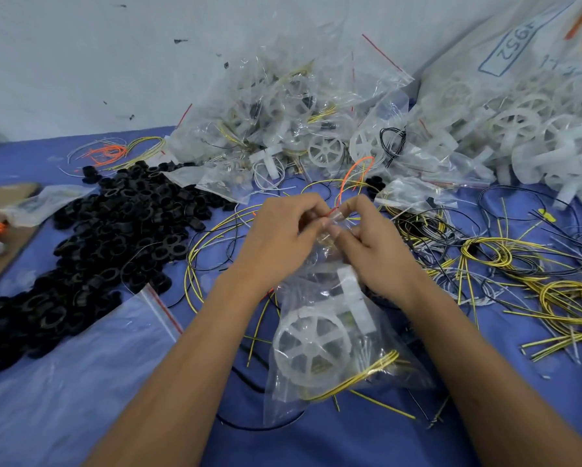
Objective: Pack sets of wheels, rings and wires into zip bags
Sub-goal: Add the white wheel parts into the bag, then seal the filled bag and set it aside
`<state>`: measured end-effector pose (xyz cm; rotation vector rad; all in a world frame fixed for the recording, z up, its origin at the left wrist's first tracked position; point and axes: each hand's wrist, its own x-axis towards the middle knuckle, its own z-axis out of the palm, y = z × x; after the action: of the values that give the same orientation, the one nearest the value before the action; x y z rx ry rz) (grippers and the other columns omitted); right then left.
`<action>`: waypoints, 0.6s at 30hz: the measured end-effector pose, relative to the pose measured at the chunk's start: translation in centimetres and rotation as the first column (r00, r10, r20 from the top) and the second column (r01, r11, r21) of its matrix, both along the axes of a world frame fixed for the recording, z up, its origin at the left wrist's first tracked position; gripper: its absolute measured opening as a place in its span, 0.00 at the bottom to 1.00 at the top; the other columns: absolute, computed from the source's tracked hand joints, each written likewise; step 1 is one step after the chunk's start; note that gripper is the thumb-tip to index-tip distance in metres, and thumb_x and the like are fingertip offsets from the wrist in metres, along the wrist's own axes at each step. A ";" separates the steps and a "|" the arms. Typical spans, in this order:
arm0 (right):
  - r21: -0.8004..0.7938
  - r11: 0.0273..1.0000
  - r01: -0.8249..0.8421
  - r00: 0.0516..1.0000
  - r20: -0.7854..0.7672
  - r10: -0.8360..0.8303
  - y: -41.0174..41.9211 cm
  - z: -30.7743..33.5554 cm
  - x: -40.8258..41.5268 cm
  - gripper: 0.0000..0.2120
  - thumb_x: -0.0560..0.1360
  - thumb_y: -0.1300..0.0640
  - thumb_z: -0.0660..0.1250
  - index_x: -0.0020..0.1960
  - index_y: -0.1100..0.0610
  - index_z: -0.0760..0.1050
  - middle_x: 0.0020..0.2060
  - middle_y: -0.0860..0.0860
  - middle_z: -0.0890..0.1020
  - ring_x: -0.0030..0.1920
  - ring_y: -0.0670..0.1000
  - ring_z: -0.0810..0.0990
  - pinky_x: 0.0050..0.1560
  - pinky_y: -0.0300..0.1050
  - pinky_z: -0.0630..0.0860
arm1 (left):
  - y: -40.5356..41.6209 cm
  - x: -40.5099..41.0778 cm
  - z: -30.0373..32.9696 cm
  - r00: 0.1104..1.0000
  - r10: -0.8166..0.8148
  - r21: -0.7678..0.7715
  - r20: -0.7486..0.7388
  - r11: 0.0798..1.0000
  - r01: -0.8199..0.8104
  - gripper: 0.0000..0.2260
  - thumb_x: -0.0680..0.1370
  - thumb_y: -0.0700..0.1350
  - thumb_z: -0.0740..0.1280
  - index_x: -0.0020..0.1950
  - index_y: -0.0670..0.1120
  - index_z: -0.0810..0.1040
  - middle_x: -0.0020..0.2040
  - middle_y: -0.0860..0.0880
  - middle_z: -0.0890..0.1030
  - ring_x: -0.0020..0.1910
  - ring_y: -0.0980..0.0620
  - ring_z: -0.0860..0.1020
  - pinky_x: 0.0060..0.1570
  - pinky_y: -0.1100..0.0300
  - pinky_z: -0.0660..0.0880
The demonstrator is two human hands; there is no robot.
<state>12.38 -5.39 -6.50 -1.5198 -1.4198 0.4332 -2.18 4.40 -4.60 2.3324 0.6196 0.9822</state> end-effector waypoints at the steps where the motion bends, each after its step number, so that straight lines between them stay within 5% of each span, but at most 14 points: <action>1: -0.004 1.000 0.002 1.000 -0.015 -0.002 0.0 0.1 0.0 0.04 0.83 0.58 0.63 0.54 0.56 0.68 0.22 0.51 0.72 0.24 0.46 0.65 0.28 0.39 0.61 | 0.1 0.0 -0.1 1.000 0.015 -0.026 0.007 1.000 -0.014 0.02 0.77 0.40 0.72 0.47 0.46 0.84 0.36 0.53 0.83 0.36 0.51 0.80 0.41 0.50 0.77; 7: 0.031 0.996 0.084 0.992 0.095 -0.087 0.1 0.1 0.1 0.06 0.83 0.55 0.64 0.49 0.56 0.75 0.28 0.53 0.79 0.28 0.53 0.72 0.35 0.50 0.72 | 0.0 -0.1 -0.6 0.999 -0.025 -0.110 -0.032 0.994 0.021 0.03 0.78 0.37 0.72 0.47 0.44 0.83 0.37 0.53 0.81 0.38 0.54 0.78 0.41 0.62 0.74; 9: 0.083 0.991 0.104 0.985 0.129 -0.114 0.1 0.3 0.2 0.05 0.81 0.58 0.66 0.47 0.55 0.76 0.31 0.51 0.79 0.32 0.55 0.74 0.39 0.53 0.74 | 0.0 -0.1 -0.5 0.998 -0.030 -0.089 -0.058 0.996 0.025 0.01 0.78 0.38 0.71 0.48 0.43 0.82 0.39 0.51 0.82 0.40 0.52 0.79 0.44 0.57 0.76; 14: 0.171 0.979 0.111 0.976 0.167 -0.140 0.1 0.3 0.2 0.05 0.79 0.61 0.69 0.44 0.56 0.79 0.34 0.46 0.80 0.36 0.49 0.76 0.41 0.49 0.73 | -0.5 0.0 -0.4 0.998 -0.056 -0.096 -0.041 0.994 0.052 0.07 0.77 0.46 0.70 0.48 0.42 0.81 0.39 0.48 0.81 0.41 0.48 0.78 0.45 0.53 0.75; 18: 0.197 0.972 0.128 0.987 0.068 -0.143 0.1 0.5 0.1 0.06 0.79 0.62 0.69 0.42 0.59 0.79 0.34 0.48 0.81 0.37 0.46 0.77 0.38 0.43 0.73 | -0.2 0.1 -0.3 0.999 -0.031 -0.124 -0.031 0.992 0.027 0.03 0.78 0.41 0.72 0.46 0.43 0.82 0.39 0.48 0.82 0.41 0.48 0.78 0.45 0.52 0.76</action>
<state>12.50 -5.28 -6.02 -1.4796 -1.3683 0.1471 -2.09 4.19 -4.85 2.2462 0.6391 0.8695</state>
